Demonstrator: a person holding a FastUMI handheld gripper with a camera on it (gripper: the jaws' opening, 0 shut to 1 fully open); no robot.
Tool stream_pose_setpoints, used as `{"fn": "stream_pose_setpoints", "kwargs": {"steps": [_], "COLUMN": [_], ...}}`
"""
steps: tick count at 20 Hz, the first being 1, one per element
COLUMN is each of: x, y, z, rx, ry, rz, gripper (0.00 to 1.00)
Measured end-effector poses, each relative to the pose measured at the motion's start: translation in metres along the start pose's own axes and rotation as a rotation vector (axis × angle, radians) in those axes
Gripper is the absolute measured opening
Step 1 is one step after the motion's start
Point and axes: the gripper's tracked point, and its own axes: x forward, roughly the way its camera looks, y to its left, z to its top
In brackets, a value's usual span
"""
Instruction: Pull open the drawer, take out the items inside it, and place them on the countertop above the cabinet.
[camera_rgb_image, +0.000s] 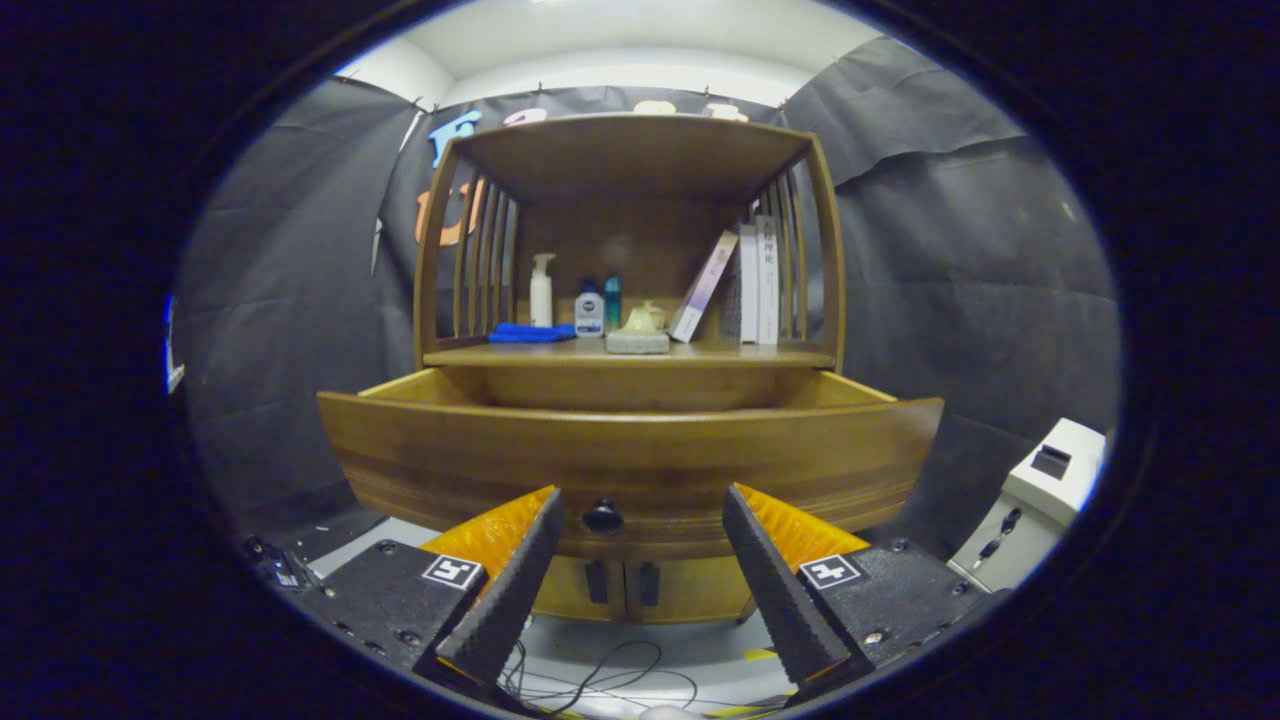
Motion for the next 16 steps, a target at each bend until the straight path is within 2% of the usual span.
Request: {"fn": "stream_pose_setpoints", "kwargs": {"steps": [7,16], "x": [0.027,0.047], "y": [0.017,0.011], "z": [-0.018,-0.018], "rx": [0.007,0.009], "ry": [0.043,0.055], "rz": [-0.006,-0.060], "gripper": [1.00,1.00]}}
